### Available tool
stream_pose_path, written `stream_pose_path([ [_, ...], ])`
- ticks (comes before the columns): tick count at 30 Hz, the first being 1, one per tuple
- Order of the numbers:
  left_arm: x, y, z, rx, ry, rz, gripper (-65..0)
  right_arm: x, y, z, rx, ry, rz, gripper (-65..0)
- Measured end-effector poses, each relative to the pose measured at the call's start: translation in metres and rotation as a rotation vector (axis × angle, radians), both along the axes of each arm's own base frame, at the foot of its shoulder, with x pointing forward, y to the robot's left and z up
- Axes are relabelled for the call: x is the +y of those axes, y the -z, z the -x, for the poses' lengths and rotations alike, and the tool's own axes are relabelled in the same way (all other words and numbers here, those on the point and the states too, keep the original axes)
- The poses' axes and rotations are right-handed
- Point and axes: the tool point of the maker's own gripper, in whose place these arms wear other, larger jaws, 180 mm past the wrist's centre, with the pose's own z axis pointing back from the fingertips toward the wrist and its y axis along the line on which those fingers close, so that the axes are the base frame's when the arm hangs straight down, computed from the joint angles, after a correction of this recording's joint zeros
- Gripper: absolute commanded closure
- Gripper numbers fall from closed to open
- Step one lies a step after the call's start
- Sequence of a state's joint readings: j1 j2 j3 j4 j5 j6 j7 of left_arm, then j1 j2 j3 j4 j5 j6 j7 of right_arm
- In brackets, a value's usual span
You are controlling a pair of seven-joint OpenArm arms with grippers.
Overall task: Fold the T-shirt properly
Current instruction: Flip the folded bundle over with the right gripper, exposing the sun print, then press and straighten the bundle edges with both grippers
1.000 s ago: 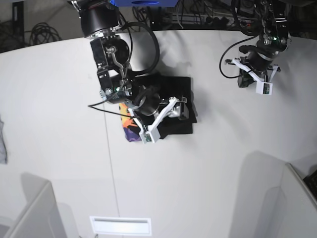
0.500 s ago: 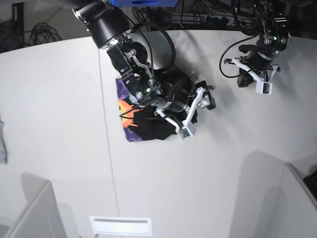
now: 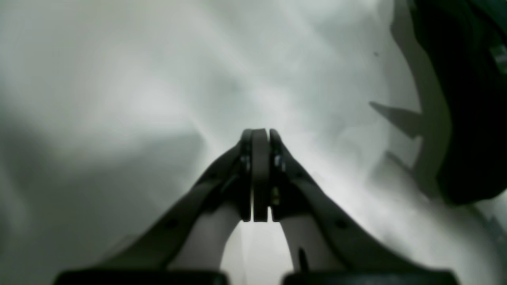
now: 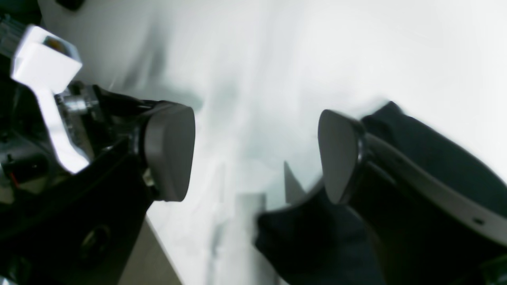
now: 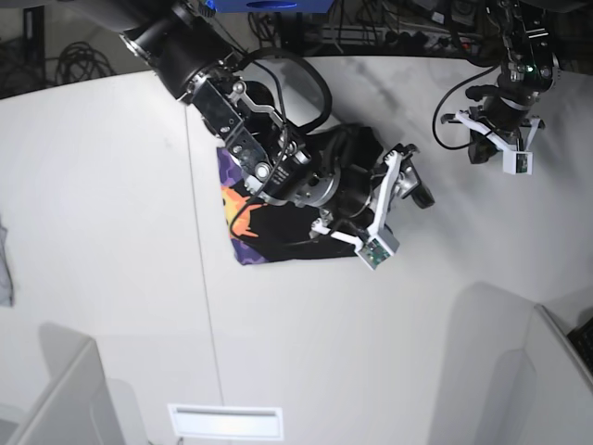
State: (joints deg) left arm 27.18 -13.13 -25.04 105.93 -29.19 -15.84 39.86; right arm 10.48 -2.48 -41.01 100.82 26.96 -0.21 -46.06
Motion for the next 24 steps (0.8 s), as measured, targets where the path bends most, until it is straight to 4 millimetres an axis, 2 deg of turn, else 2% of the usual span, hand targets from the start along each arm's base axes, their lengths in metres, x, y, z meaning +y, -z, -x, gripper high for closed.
stream_pose_path([
  [2,-0.007,-0.003,-0.002,-0.019,-0.008,0.06,0.0,-0.014,0.003,-0.001,0.012,0.028,-0.003,-43.1],
  [3,-0.012,-0.006,-0.005,-0.037,-0.012,0.111,0.0,-0.023,0.006,-0.002,0.034,0.056,-0.011,-39.2],
  [6,-0.025,-0.02,-0.014,-0.093,-0.026,0.253,0.0,-0.065,0.016,-0.021,0.077,0.213,-0.033,-19.4],
  [8,-0.033,-0.028,-0.019,-0.126,-0.029,0.337,0.0,-0.105,0.025,-0.033,0.1,0.354,-0.037,-0.5],
  [12,-0.052,-0.036,-0.03,-0.156,-0.004,0.421,0.0,-0.159,0.042,-0.032,0.155,0.525,-0.038,0.0],
  [15,-0.077,-0.034,-0.031,-0.138,0.043,0.476,0.0,-0.181,0.054,-0.024,0.195,0.593,-0.034,0.0],
  [19,-0.089,-0.04,-0.04,-0.157,0.071,0.506,0.0,-0.202,0.061,-0.017,0.213,0.655,-0.025,0.0],
  [22,-0.093,-0.044,-0.048,-0.177,0.08,0.515,-17.8,-0.212,0.065,-0.008,0.223,0.665,-0.004,0.0],
  [24,-0.099,-0.042,-0.05,-0.17,0.092,0.525,-31.9,-0.219,0.066,-0.005,0.216,0.665,0.017,0.0],
])
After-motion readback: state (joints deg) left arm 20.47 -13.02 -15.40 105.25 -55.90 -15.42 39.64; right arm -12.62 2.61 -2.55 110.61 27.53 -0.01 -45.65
